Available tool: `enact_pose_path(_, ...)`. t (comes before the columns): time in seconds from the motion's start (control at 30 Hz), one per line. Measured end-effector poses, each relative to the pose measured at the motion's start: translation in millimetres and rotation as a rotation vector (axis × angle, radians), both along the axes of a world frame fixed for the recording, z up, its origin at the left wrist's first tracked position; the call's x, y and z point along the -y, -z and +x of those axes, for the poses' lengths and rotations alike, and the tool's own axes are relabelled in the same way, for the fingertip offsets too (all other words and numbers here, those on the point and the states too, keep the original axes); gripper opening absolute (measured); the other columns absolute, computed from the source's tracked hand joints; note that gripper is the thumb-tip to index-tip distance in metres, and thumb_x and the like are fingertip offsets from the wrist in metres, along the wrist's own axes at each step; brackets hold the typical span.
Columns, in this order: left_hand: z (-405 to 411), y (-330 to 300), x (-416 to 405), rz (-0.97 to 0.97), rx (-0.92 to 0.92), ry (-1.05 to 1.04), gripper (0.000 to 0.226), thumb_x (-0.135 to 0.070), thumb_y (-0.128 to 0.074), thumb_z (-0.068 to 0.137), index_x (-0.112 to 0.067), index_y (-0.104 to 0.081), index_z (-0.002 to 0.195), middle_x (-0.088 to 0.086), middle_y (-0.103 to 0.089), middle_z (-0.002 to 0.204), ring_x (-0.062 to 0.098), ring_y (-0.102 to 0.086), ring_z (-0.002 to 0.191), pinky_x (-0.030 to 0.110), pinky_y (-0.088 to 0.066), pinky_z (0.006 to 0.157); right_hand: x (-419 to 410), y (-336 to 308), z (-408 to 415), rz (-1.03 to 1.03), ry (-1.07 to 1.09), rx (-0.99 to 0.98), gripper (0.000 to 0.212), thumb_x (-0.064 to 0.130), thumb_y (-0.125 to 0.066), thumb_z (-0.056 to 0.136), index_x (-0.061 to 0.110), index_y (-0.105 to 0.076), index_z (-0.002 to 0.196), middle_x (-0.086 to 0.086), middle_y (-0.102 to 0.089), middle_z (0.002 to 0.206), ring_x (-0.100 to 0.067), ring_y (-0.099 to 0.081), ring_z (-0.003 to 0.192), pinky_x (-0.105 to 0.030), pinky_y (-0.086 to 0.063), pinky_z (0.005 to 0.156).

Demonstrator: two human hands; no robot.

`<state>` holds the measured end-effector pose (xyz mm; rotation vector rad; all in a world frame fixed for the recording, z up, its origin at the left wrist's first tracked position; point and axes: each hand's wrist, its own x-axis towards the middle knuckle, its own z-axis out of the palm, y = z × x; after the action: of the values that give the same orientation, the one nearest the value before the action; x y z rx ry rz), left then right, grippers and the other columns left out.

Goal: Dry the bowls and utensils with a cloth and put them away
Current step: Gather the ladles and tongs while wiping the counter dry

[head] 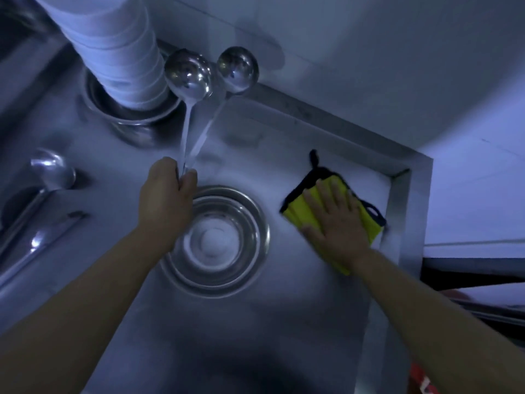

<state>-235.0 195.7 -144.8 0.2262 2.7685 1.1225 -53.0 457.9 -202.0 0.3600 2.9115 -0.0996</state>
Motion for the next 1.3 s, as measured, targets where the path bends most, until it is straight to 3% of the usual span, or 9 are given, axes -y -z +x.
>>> enact_pose_path(0.17, -10, 1, 29, 0.03, 0.01, 0.008, 0.03, -0.025, -0.047, 0.093, -0.01, -0.034, 0.071, 0.007, -0.04, 0.07, 0.022, -0.038, 0.057, 0.032, -0.027, 0.054, 12, -5, -102, 0.034, 0.159, 0.031, 0.073, 0.067, -0.001, 0.084, 0.035, 0.012, 0.149, -0.003, 0.012, 0.16, -0.027, 0.013, 0.147, -0.049, 0.009, 0.117)
enact_pose_path(0.27, -14, 1, 40, 0.05, -0.017, 0.005, 0.029, -0.027, -0.047, 0.093, -0.01, -0.035, 0.073, 0.006, -0.04, 0.07, 0.017, -0.035, 0.056, 0.03, -0.026, 0.055, 41, -2, -156, 0.037, 0.053, 0.017, 0.068, 0.061, -0.011, 0.091, 0.034, 0.006, 0.151, -0.004, 0.011, 0.161, -0.028, 0.012, 0.147, -0.052, 0.008, 0.117)
enact_pose_path(0.4, -9, 0, 53, 0.061, -0.067, -0.009, 0.029, -0.027, -0.048, 0.093, -0.008, -0.037, 0.074, 0.001, -0.038, 0.069, 0.01, -0.035, 0.055, 0.016, -0.03, 0.048, 83, 5, -211, 0.054, -0.113, -0.006, 0.062, 0.06, -0.014, 0.097, 0.037, 0.005, 0.151, -0.002, 0.01, 0.161, -0.027, 0.012, 0.147, -0.051, 0.007, 0.117)
enact_pose_path(0.53, 0, 3, 55, 0.07, -0.07, -0.063, 0.029, -0.027, -0.048, 0.094, -0.007, -0.038, 0.075, 0.005, -0.041, 0.073, 0.015, -0.037, 0.06, 0.028, -0.028, 0.053, 88, 10, -230, 0.076, -0.238, 0.011, 0.062, 0.061, -0.013, 0.097, 0.038, 0.006, 0.151, 0.0, 0.01, 0.161, -0.024, 0.012, 0.147, -0.049, 0.007, 0.118)
enact_pose_path(0.63, 11, 6, 48, 0.048, -0.051, -0.085, 0.028, -0.027, -0.048, 0.094, -0.009, -0.037, 0.074, -0.002, -0.037, 0.069, 0.009, -0.035, 0.057, 0.02, -0.03, 0.051, 72, 8, -219, 0.065, -0.321, 0.026, 0.062, 0.061, -0.016, 0.097, 0.038, 0.005, 0.151, 0.001, 0.01, 0.161, -0.022, 0.011, 0.148, -0.046, 0.008, 0.117)
enact_pose_path(0.87, 39, 14, 13, 0.014, 0.046, -0.078, 0.03, -0.028, -0.048, 0.093, -0.015, -0.034, 0.069, -0.002, -0.038, 0.068, 0.008, -0.037, 0.057, 0.028, -0.016, 0.052, 3, 6, -136, 0.083, -0.205, 0.028, 0.073, 0.068, -0.002, 0.085, 0.038, 0.002, 0.151, 0.001, 0.007, 0.162, -0.022, 0.009, 0.148, -0.044, 0.009, 0.118)
enact_pose_path(1.07, 53, 15, 16, 0.041, 0.083, -0.061, 0.029, -0.029, -0.048, 0.094, -0.013, -0.037, 0.073, -0.001, -0.039, 0.069, 0.008, -0.037, 0.057, 0.03, -0.02, 0.052, 23, 7, -63, 0.102, -0.127, 0.029, 0.068, 0.064, -0.003, 0.085, 0.04, 0.006, 0.148, -0.001, 0.003, 0.162, -0.025, 0.006, 0.148, -0.048, 0.005, 0.118)
enact_pose_path(1.2, 57, 11, 38, 0.04, 0.079, -0.049, 0.034, -0.03, -0.048, 0.094, -0.02, -0.031, 0.067, -0.002, -0.038, 0.067, 0.009, -0.036, 0.056, 0.027, -0.023, 0.048, 66, 11, -27, 0.035, -0.284, -0.08, 0.058, 0.054, -0.025, 0.094, 0.034, -0.031, 0.147, -0.007, -0.02, 0.159, -0.031, -0.013, 0.147, -0.05, -0.007, 0.115)
enact_pose_path(1.3, 58, 5, 65, 0.031, 0.066, -0.043, 0.031, -0.029, -0.048, 0.094, -0.016, -0.035, 0.07, -0.001, -0.039, 0.069, 0.009, -0.036, 0.057, 0.023, -0.026, 0.05, 94, 13, 1, 0.027, -0.253, -0.124, 0.052, 0.052, -0.031, 0.094, 0.031, -0.051, 0.137, -0.007, -0.026, 0.156, -0.031, -0.018, 0.145, -0.052, -0.012, 0.114)
